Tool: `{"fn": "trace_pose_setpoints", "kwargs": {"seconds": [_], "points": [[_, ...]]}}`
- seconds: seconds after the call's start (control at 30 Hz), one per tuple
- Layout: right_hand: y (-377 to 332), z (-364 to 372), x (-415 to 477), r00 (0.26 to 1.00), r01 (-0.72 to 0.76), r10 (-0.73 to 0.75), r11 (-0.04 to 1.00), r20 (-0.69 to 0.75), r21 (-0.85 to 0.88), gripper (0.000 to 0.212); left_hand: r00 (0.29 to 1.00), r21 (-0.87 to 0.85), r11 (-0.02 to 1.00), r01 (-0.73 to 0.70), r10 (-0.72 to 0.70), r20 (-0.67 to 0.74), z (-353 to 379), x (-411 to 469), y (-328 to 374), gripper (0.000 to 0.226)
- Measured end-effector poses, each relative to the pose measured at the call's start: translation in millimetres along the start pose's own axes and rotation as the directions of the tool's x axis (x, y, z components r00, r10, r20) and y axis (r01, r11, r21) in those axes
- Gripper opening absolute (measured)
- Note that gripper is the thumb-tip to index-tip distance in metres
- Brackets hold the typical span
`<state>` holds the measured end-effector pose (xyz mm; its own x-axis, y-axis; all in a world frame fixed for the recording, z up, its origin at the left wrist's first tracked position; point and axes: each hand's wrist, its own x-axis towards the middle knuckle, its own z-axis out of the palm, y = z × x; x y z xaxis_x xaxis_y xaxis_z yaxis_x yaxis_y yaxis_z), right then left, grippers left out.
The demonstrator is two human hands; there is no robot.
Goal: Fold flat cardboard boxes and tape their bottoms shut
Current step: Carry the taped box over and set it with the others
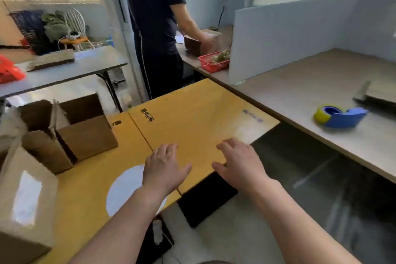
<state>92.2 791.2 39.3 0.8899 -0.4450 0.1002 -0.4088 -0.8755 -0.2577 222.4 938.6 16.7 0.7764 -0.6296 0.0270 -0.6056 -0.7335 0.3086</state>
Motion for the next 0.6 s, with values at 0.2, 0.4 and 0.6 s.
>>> {"fn": "trace_pose_setpoints", "kwargs": {"seconds": [0.2,0.4,0.6], "points": [[120,-22,-36,0.982,-0.189,0.189,0.982,0.000,-0.024,0.058,0.966,-0.007,0.972,-0.233,0.232,0.113,54,36,125,0.069],[200,-38,-73,0.927,-0.368,0.365,0.929,-0.083,-0.027,0.056,0.894,-0.055,0.906,-0.419,0.422,0.151,87,49,221,0.067],[259,-53,-99,0.831,-0.547,0.539,0.837,-0.138,-0.022,0.065,0.775,-0.076,0.789,-0.610,0.614,0.149,115,63,301,0.068]]}}
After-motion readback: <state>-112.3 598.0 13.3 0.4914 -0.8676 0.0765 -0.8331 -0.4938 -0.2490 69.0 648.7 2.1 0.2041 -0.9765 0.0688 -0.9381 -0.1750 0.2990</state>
